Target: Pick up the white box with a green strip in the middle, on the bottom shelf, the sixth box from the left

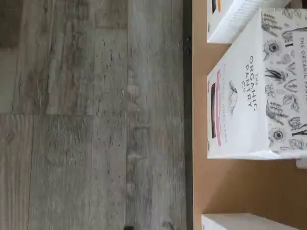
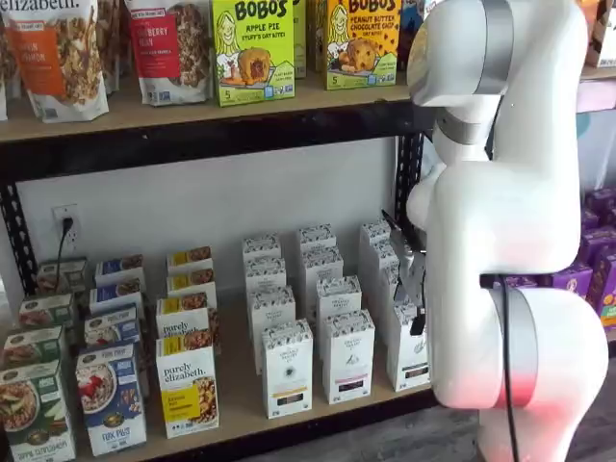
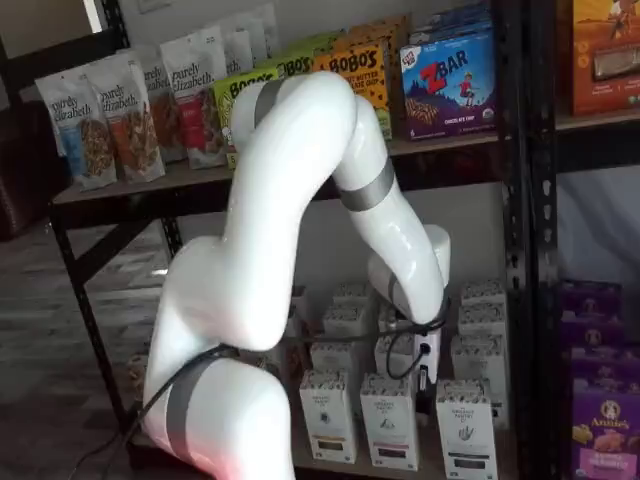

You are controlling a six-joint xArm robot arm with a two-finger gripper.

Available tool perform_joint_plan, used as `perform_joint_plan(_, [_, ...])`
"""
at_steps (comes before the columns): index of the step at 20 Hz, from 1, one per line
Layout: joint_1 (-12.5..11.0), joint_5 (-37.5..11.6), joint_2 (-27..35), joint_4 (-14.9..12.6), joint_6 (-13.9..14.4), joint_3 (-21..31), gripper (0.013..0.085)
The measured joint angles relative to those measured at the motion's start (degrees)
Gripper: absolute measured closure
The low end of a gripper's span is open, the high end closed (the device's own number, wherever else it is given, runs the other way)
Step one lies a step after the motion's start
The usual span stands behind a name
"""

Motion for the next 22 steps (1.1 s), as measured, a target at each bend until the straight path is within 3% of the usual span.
perform_joint_plan(3, [-0.5,2.6,2.1,-4.3,3.6,-3.4,0.0130])
perform_joint_plan(8, [-0.7,3.1,4.9,-4.7,4.0,-6.9,0.0130])
perform_joint_plan(14, [-0.9,2.7,8.0,-8.6,7.3,-10.3,0.0130])
perform_joint_plan(20, [-0.7,3.2,12.4,-9.8,8.6,-15.9,0.0130])
perform_joint_plan(22, [-0.7,3.8,13.8,-11.4,10.1,-18.2,0.0130])
